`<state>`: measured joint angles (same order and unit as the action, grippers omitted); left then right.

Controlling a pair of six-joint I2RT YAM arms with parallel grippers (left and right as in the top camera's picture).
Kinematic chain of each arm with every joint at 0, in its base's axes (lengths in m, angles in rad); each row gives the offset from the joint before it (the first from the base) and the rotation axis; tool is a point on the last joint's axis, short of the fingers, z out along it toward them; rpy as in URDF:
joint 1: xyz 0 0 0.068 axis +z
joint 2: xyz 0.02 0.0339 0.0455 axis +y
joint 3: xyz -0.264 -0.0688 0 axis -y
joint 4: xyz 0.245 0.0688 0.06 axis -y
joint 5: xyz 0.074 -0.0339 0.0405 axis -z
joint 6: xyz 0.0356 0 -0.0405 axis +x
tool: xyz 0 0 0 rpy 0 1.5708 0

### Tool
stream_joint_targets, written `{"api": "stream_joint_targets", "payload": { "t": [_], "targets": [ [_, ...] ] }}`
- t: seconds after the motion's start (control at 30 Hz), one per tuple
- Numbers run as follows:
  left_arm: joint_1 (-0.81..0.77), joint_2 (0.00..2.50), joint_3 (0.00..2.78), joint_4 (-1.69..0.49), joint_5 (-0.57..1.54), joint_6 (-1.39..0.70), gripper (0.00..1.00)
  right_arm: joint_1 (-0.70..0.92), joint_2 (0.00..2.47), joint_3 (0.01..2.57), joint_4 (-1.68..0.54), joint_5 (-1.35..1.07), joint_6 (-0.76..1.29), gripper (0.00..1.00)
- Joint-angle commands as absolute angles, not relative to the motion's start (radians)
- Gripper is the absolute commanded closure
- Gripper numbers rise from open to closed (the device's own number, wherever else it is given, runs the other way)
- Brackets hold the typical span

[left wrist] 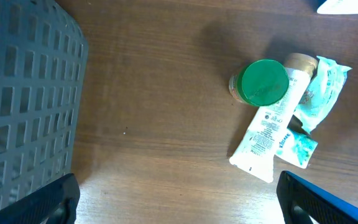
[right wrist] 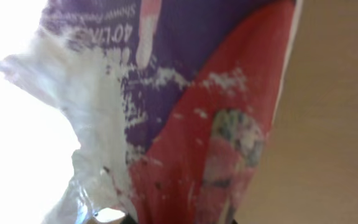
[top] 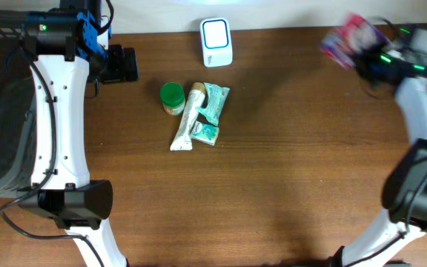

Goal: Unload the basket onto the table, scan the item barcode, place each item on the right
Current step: 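Carry the purple-red pack to the right table edge and release it, then move the right gripper to the green Kleenex pack and grasp it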

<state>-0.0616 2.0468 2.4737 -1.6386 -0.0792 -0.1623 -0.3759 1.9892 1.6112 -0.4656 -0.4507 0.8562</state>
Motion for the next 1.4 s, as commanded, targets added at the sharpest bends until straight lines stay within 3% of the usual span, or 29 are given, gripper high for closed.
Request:
{"api": "stream_joint_targets", "payload": {
  "t": [0.0,0.17,0.37,0.57,0.6,0.63,0.9,1.0,1.13,1.2,1.23,1.37],
  "targets": [
    [-0.062,2.05,2.469,-1.64,-0.083,-0.171,0.01,-0.552,1.984,1.609,-0.574,-0.414,0.845,0.96],
    [-0.062,2.05,2.47,-1.64,-0.083,-0.171,0.01,-0.755,1.989,1.608,-0.61,-0.224,0.736,0.89],
    [-0.062,2.05,2.47,-1.64,-0.083,-0.171,0.01,-0.739,2.053,1.608,-0.592,-0.179,0.736,0.8],
    [-0.062,2.05,2.47,-1.64,-0.083,-0.171,0.01,-0.749,1.986,1.61,-0.614,-0.304,0.633,0.41],
    [-0.062,2.05,2.47,-1.64,-0.083,-0.171,0.01,-0.748,1.937,1.61,-0.614,-0.329,0.633,0.03],
    [-0.062,2.05,2.47,-1.64,-0.083,-0.171,0.01,-0.744,1.887,1.61,-0.617,-0.345,0.636,0.01],
    [-0.062,2.05,2.47,-1.64,-0.083,-0.171,0.01,-0.656,1.536,1.61,-0.673,-0.435,0.635,0.01],
    [-0.062,2.05,2.47,-1.64,-0.083,-0.171,0.01,-0.545,1.526,1.609,-0.76,-0.499,0.616,0.01],
    [-0.062,2.05,2.469,-1.64,-0.083,-0.171,0.01,-0.324,1.575,1.608,-0.827,-0.497,0.417,0.01],
    [-0.062,2.05,2.47,-1.64,-0.083,-0.171,0.01,-0.177,1.634,1.608,-0.852,-0.496,0.32,0.19],
    [-0.062,2.05,2.47,-1.64,-0.083,-0.171,0.01,-0.099,1.684,1.608,-0.86,-0.496,0.292,0.38],
    [-0.062,2.05,2.469,-1.64,-0.083,-0.171,0.01,0.084,1.858,1.608,-0.87,-0.498,0.292,0.67]
  ]
}}
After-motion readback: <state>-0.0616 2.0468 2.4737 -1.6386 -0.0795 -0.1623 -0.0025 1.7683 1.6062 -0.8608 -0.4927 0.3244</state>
